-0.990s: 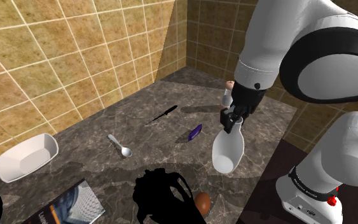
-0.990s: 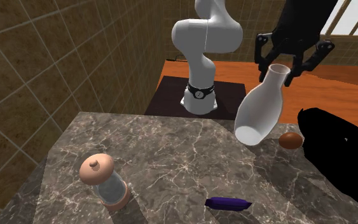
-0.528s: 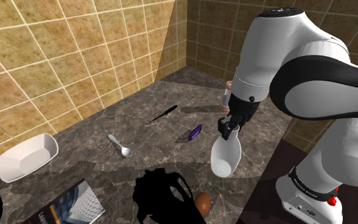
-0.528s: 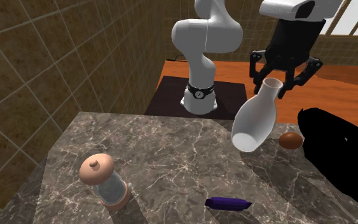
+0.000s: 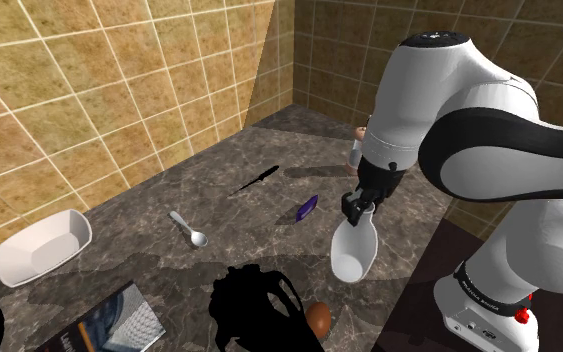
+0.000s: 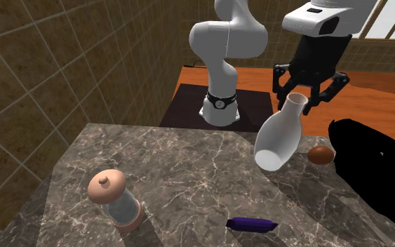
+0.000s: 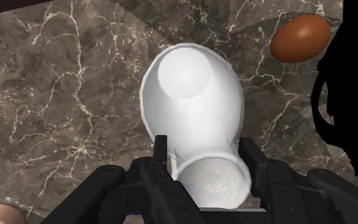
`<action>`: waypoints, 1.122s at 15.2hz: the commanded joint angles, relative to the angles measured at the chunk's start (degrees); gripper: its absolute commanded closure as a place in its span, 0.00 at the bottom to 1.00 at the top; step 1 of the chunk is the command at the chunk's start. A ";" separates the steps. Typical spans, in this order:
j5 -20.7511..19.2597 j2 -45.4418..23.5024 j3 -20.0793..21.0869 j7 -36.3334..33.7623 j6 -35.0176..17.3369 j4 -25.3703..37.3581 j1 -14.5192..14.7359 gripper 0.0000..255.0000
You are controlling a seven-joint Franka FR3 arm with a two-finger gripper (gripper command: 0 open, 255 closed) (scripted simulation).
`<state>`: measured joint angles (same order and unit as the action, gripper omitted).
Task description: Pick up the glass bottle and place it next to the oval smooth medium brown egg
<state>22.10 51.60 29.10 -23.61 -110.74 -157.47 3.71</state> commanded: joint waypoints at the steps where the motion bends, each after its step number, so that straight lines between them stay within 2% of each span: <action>1: 0.01 0.00 0.01 0.00 -0.03 0.00 0.00 1.00; 2: 0.01 0.00 0.01 0.00 -0.03 0.00 0.00 1.00; 3: 0.01 0.00 0.01 0.00 -0.03 0.00 0.00 0.00; 8: 0.01 -0.01 0.01 0.00 -0.03 0.00 0.00 0.00; 12: -2.39 1.52 -2.68 -0.34 7.71 6.27 -0.73 0.00; 17: -2.40 1.52 -2.69 -0.35 7.71 6.27 -0.72 0.00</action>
<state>19.73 53.10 26.44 -23.96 -103.10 -151.23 2.99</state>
